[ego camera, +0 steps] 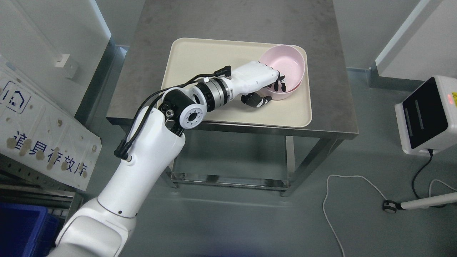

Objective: Stack pink IKEA bowls on left shelf middle
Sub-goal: 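Lower the left hand to the stacked bowls' rim and grasp it, then lift the stacked pink bowls off the tray with the left hand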

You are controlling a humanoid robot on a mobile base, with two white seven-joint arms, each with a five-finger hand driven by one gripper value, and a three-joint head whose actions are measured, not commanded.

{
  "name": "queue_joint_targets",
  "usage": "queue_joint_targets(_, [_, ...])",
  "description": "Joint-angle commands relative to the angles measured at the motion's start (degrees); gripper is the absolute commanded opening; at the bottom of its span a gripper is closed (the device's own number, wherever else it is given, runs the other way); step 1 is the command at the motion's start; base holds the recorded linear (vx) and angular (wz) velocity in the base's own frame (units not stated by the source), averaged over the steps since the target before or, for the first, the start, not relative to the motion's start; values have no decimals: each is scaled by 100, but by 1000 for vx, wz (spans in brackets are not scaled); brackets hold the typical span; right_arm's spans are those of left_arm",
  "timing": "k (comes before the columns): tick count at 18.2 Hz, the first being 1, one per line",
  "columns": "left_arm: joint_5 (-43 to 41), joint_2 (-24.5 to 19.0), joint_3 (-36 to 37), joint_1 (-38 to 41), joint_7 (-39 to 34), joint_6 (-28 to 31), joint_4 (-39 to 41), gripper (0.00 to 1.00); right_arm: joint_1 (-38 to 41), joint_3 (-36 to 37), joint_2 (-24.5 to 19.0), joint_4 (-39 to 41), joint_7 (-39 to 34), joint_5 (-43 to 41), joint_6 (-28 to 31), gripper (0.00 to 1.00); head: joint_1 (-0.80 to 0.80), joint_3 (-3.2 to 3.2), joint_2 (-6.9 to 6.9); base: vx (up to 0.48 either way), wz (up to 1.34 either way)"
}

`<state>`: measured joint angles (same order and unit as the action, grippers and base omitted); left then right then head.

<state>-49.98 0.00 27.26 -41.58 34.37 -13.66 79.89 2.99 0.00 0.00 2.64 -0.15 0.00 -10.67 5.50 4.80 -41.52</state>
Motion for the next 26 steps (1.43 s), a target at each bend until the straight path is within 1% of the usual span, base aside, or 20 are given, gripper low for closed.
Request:
queue_joint_targets(1, [-143, -100, -422, 1, 17, -304, -255, 0, 0, 53, 100, 0, -2, 44, 3, 100, 0, 0, 0, 0, 0])
queue_joint_targets(3, [-117, -100, -633, -34, 17, -313, -246, 0, 0, 53, 100, 0, -2, 44, 3, 100, 0, 0, 0, 0, 0])
queue_joint_targets(5, [23, -100, -1045, -218, 17, -435, -203, 0, 0, 53, 100, 0, -2, 44, 3, 100, 0, 0, 0, 0, 0])
queue_joint_targets(6, [259, -100, -1334, -332, 26, -505, -150, 0, 0, 53, 100, 0, -2, 44, 3, 100, 0, 0, 0, 0, 0])
queue_joint_targets(9, [787, -100, -1801, -377, 52, -602, 104, 1, 0, 53, 100, 0, -2, 44, 3, 100, 0, 0, 0, 0, 0])
queue_joint_targets(14, [1218, -100, -2364, -289, 61, -1121, 430, 2, 0, 53, 100, 0, -2, 44, 3, 100, 0, 0, 0, 0, 0])
queue_joint_targets(20, [1245, -100, -2760, -157, 52, -1525, 422, 3, 0, 53, 100, 0, -11, 44, 3, 100, 0, 0, 0, 1, 5])
queue_joint_targets(26, [1316, -100, -2778, 132, 52, -1789, 448, 3, 0, 53, 100, 0, -2, 44, 3, 100, 0, 0, 0, -5, -7])
